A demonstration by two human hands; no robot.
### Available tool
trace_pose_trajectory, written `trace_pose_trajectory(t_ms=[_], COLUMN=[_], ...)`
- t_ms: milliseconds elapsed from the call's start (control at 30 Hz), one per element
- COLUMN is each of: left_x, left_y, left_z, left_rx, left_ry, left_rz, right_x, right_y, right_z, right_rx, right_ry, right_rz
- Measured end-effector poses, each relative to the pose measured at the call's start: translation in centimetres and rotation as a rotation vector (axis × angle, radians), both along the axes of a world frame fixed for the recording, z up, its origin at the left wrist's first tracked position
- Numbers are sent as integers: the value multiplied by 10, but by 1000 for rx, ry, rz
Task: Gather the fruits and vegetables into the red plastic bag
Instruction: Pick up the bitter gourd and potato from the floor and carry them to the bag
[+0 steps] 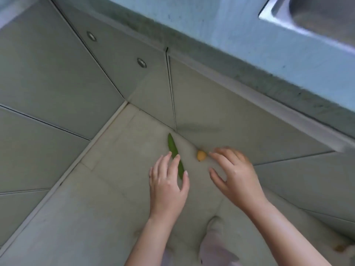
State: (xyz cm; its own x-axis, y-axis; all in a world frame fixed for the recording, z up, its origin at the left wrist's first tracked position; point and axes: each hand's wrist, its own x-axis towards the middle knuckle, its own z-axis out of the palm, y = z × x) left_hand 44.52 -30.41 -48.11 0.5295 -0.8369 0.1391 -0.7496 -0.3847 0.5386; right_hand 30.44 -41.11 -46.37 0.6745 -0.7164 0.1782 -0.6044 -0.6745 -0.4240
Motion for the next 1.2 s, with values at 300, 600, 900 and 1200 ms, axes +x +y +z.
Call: trace_pose_trajectory(t_ms=[300, 600, 900, 1200], left_x=[22, 33, 34, 21], left_y=[-3, -16, -42, -56], left_z=[-170, -314, -428, -500], left_rx=[25, 29, 85, 107], left_ry=[36, 73, 112, 163], left_rz=[30, 88, 134, 196], right_x=[26, 34, 34, 20], right_y=[-7, -28, -57, -82], right_z=[-185, -331, -453, -529], right_rx=[-11, -13, -5, -18], right_ry=[10, 73, 136, 166], right_rz=[101, 149, 243, 275])
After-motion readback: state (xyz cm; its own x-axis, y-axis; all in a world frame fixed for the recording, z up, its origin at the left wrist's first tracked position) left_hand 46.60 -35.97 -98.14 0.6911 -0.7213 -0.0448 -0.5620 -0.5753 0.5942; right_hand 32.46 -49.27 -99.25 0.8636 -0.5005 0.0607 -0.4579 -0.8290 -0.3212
